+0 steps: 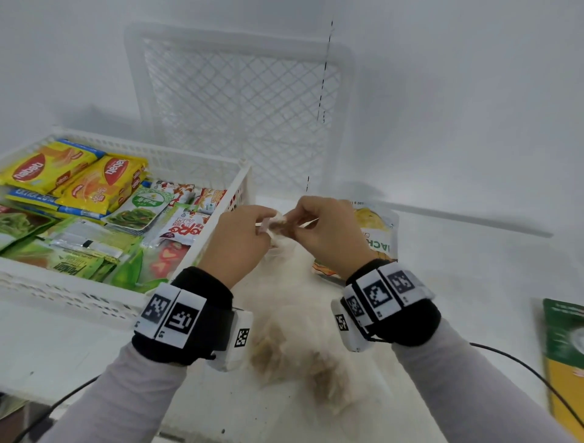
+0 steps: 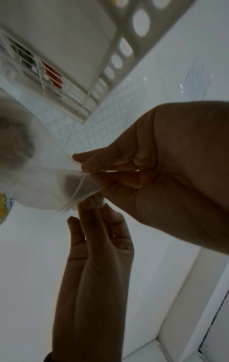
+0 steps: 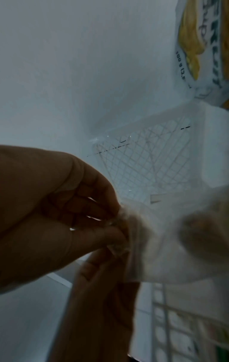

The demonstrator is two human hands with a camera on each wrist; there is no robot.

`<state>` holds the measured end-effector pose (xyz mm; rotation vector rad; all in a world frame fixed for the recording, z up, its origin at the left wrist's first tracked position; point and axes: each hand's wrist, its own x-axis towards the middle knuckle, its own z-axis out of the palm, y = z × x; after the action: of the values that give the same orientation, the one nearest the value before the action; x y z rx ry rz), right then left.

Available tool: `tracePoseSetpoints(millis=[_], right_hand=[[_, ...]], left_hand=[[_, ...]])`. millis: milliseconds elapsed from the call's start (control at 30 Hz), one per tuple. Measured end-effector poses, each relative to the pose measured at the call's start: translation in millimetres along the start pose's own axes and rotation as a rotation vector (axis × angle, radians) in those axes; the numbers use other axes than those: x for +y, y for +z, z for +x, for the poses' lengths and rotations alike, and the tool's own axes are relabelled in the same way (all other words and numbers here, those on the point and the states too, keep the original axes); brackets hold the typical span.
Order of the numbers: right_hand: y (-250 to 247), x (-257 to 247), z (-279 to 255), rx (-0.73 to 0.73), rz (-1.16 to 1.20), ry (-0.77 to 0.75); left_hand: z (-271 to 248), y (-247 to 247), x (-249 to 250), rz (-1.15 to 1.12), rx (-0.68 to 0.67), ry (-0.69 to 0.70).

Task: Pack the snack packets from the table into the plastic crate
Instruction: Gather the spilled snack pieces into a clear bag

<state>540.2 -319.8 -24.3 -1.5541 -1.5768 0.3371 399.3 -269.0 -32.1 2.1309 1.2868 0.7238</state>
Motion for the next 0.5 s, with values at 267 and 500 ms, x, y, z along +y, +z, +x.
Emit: tracePoseSetpoints(millis=[267, 500], right_hand=[[1.7, -3.0, -14.9, -0.019, -0.596, -0.163], [-16.4, -6.4, -24.4, -0.360, -0.599, 0.003]], left_hand=[[-12.6, -9.5, 24.5, 0.029, -0.166, 0.089], [-17.6, -8.5, 41.9, -0.042, -0.190, 0.156]])
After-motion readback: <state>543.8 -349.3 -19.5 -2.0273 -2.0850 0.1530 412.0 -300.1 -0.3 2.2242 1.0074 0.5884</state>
